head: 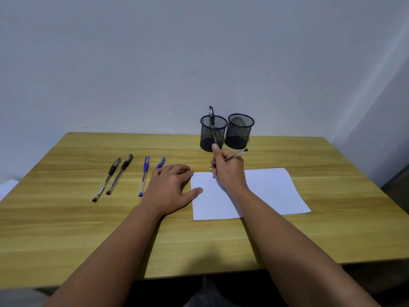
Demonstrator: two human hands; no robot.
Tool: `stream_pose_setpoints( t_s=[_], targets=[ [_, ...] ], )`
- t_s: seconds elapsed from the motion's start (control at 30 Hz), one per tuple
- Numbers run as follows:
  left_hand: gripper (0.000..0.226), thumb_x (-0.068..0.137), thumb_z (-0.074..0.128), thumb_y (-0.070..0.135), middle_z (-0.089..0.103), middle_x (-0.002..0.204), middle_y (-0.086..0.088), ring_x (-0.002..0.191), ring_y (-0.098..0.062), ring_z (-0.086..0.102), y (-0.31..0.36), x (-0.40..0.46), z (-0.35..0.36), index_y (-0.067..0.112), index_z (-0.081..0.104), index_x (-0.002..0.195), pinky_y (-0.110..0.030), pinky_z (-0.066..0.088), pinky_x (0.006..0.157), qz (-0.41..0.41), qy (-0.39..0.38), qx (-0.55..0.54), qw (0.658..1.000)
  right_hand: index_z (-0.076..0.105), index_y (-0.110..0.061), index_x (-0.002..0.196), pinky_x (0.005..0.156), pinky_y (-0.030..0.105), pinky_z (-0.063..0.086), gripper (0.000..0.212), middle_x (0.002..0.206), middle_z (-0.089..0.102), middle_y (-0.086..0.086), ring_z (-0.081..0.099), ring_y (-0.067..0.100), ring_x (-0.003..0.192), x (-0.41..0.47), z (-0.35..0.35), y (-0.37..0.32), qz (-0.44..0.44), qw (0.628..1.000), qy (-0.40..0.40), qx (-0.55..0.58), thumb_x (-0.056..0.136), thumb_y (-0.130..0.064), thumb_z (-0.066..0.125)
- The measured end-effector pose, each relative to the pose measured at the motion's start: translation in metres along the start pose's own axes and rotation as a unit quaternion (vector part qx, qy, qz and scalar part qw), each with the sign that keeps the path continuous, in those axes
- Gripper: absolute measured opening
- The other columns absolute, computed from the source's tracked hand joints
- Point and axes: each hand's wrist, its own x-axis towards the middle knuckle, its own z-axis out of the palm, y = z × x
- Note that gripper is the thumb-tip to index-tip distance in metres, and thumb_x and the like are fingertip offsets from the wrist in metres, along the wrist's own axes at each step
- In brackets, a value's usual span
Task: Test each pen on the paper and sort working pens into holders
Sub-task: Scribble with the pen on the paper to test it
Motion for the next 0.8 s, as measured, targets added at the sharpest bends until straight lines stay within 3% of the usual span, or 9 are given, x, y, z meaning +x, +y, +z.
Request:
stream_pose_setpoints(
  t_s=[0.17,0.3,0.37,0.8],
  targets=[
    [0.070,0.083,0.043,0.078,0.054,0.142,0.016,0.135,-0.011,0.042,0.0012,-0.0008,-0.0002,0.036,0.060,0.137,-0.043,0.031,0.108,-0.001,0.008,-0.009,1.000,0.058,-0.007,0.061,0.060,0.040,0.053,0.058,0.053,0.060,0.007,0.059,0.022,0.055,0.0015,0.0001,0.0030,-0.003,0.999,-0.007,-0.045,0.092,-0.053,0.075],
    [0.068,0.084,0.045,0.077,0.054,0.142,0.016,0.135,-0.011,0.042,0.0006,-0.0007,-0.0002,0.036,0.059,0.138,-0.043,0.030,0.108,-0.001,0.006,-0.005,1.000,0.055,0.000,0.069,0.053,0.035,0.050,0.040,0.064,0.062,0.029,0.061,0.025,0.052,0.0009,-0.0014,0.0053,0.012,0.998,-0.001,-0.058,0.096,-0.025,0.071],
    [0.068,0.085,0.045,0.077,0.053,0.143,0.016,0.136,-0.011,0.041,0.0007,0.0000,-0.0004,0.037,0.058,0.138,-0.043,0.030,0.109,-0.001,0.003,-0.004,1.000,0.053,0.005,0.072,0.050,0.032,0.051,0.035,0.065,0.062,0.031,0.063,0.024,0.049,0.0008,-0.0016,0.0063,0.010,0.997,0.001,-0.080,0.095,-0.018,0.067],
    [0.069,0.085,0.045,0.077,0.053,0.142,0.015,0.135,-0.012,0.041,0.0008,-0.0003,-0.0007,0.036,0.058,0.138,-0.044,0.031,0.108,0.000,0.002,-0.005,1.000,0.054,-0.008,0.060,0.045,0.028,0.045,0.037,0.049,0.058,0.013,0.057,0.021,0.041,0.0001,-0.0021,0.0073,-0.013,0.993,-0.011,-0.121,0.094,-0.013,0.067]
  ],
)
